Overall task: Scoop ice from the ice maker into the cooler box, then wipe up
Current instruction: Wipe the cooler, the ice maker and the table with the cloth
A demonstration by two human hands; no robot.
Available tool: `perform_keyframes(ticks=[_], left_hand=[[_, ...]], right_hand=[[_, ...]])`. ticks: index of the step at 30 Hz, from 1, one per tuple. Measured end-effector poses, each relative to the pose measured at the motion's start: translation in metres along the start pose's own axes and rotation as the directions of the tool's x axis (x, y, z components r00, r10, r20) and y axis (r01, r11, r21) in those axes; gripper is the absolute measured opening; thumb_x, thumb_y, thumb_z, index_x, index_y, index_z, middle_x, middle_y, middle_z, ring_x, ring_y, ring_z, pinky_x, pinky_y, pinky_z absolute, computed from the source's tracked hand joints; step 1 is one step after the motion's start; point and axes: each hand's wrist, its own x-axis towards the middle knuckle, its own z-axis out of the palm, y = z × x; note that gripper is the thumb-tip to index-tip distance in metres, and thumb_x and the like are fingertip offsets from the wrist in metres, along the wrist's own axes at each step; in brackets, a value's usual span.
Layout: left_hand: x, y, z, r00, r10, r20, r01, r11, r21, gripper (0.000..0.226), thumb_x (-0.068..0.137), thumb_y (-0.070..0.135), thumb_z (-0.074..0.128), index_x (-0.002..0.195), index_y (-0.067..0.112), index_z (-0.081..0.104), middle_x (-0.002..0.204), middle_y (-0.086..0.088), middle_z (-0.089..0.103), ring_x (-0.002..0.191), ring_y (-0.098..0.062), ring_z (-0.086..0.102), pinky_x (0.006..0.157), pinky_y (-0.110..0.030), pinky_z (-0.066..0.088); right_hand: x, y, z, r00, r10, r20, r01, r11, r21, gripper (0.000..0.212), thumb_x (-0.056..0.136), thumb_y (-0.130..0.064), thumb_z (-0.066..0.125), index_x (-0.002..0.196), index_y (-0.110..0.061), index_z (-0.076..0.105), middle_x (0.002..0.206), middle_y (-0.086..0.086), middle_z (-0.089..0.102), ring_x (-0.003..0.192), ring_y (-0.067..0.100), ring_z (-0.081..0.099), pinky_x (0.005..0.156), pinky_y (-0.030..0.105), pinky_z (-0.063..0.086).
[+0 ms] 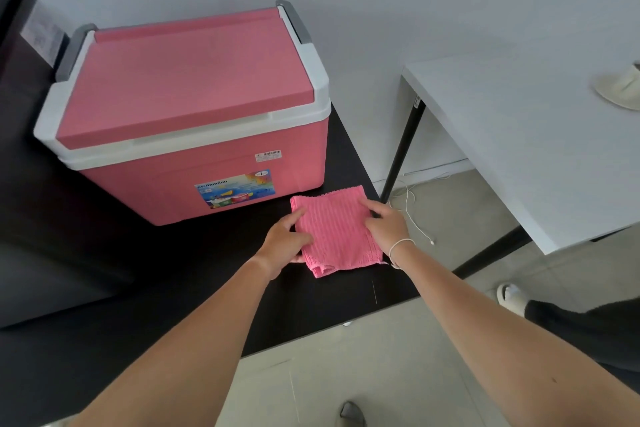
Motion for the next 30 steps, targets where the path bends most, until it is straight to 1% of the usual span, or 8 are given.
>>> perform_keyframes(ticks=[3,5,7,10,15,19,26,30], left_hand=[[0.001,-0.002,-0.001,0.999,0.033,0.015,-0.034,0.993,0.112,0.077,0.084,0.001,0.059,0.147,0.03,0.025,0.151,-0.003,0.025,0.116,-0.022,0.052,0.083,-0.037,0.055],[0.001,-0.004,-0.001,0.998,0.056,0.021,-0.06,0.973,0.224,0.083,0.082,0.003,0.063,0.148,0.028,0.02,0.153,-0.001,0.021,0.131,-0.026,0.04,0.103,-0.044,0.044],[-0.001,-0.004,0.001,0.997,0.073,0.024,-0.077,0.944,0.32,0.085,0.082,0.004,0.063,0.149,0.025,0.016,0.155,-0.001,0.017,0.138,-0.023,0.028,0.111,-0.04,0.033],[-0.003,-0.004,0.004,0.995,0.096,0.016,-0.093,0.897,0.432,0.086,0.083,0.006,0.063,0.15,0.023,0.012,0.156,-0.001,0.012,0.14,-0.021,0.024,0.11,-0.034,0.03],[-0.008,-0.01,0.003,0.989,0.147,-0.031,-0.106,0.826,0.554,0.083,0.085,0.018,0.064,0.15,0.02,0.012,0.156,-0.003,0.007,0.138,-0.023,0.027,0.11,-0.032,0.032],[-0.011,-0.016,-0.001,0.983,0.172,-0.057,-0.095,0.759,0.644,0.08,0.086,0.032,0.062,0.15,0.024,0.015,0.157,0.0,0.006,0.133,-0.024,0.036,0.108,-0.039,0.039],[-0.023,-0.02,-0.007,0.981,0.189,-0.037,-0.11,0.705,0.7,0.08,0.086,0.042,0.06,0.15,0.025,0.016,0.157,0.0,0.01,0.141,-0.025,0.024,0.113,-0.042,0.031],[-0.031,-0.019,-0.01,0.983,0.18,-0.044,-0.098,0.708,0.7,0.08,0.086,0.045,0.06,0.149,0.027,0.015,0.158,0.0,0.009,0.143,-0.026,0.02,0.113,-0.042,0.03]], right_hand=[[-0.001,0.003,-0.001,0.999,-0.03,0.031,0.031,0.999,-0.036,0.055,0.089,0.01,0.042,0.137,-0.015,0.05,0.141,-0.001,0.049,0.131,0.016,0.043,0.103,0.02,0.033],[-0.002,0.004,-0.002,0.998,-0.053,0.043,0.055,0.996,-0.065,0.057,0.088,0.013,0.041,0.137,-0.013,0.049,0.141,0.0,0.048,0.131,0.017,0.042,0.106,0.021,0.031],[-0.001,0.006,-0.003,0.996,-0.072,0.046,0.076,0.992,-0.105,0.057,0.087,0.014,0.04,0.137,-0.012,0.049,0.143,0.002,0.046,0.131,0.02,0.042,0.112,0.028,0.032],[0.0,0.01,-0.001,0.995,-0.097,0.033,0.102,0.981,-0.165,0.055,0.088,0.014,0.04,0.136,-0.011,0.05,0.144,0.005,0.045,0.131,0.023,0.043,0.113,0.034,0.032],[-0.003,0.015,0.002,0.99,-0.141,0.03,0.144,0.944,-0.297,0.05,0.09,0.009,0.043,0.136,-0.009,0.05,0.146,0.007,0.043,0.134,0.023,0.04,0.114,0.03,0.029],[-0.006,0.018,0.005,0.981,-0.183,0.057,0.191,0.905,-0.379,0.049,0.089,0.004,0.048,0.136,-0.011,0.051,0.147,0.006,0.04,0.135,0.023,0.037,0.112,0.031,0.031],[-0.015,0.02,0.008,0.971,-0.219,0.092,0.233,0.807,-0.542,0.048,0.091,-0.01,0.054,0.138,-0.016,0.048,0.152,0.006,0.031,0.136,0.027,0.033,0.112,0.037,0.032],[-0.02,0.017,0.006,0.973,-0.205,0.107,0.229,0.796,-0.56,0.049,0.092,-0.015,0.053,0.141,-0.017,0.044,0.153,0.005,0.029,0.137,0.026,0.032,0.112,0.037,0.032]])
